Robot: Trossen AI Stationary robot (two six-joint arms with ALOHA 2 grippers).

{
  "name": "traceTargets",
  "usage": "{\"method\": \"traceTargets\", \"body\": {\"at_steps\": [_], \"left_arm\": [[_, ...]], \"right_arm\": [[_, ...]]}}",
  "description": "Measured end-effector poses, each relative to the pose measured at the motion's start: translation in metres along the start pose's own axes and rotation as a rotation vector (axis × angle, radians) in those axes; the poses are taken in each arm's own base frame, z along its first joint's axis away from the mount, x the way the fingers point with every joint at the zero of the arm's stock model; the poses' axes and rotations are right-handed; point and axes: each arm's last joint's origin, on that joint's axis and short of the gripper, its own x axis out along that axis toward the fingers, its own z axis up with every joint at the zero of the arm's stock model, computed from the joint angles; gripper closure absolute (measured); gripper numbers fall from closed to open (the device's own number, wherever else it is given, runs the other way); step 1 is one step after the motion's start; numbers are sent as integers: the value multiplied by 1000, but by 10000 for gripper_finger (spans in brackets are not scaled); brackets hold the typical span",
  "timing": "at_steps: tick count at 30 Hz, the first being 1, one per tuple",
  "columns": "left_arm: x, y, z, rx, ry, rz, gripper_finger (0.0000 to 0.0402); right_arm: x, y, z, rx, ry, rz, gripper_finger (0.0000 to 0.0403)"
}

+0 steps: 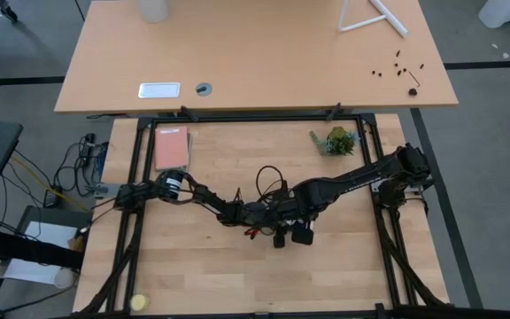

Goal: Screw lightbulb
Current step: Remove the lightbulb from the lamp

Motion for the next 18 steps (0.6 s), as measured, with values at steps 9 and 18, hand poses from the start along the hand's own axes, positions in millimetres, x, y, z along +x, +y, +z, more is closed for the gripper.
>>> {"method": "traceTargets", "body": {"at_steps": [9,18], "left_arm": [[0,0,-1,1,8,-3,223],[0,0,-1,1,8,-2,223]], "right_arm": [[-20,6,-18,-3,-166,-73,39],[-2,-7,-32,59,-252,93,55]]}}
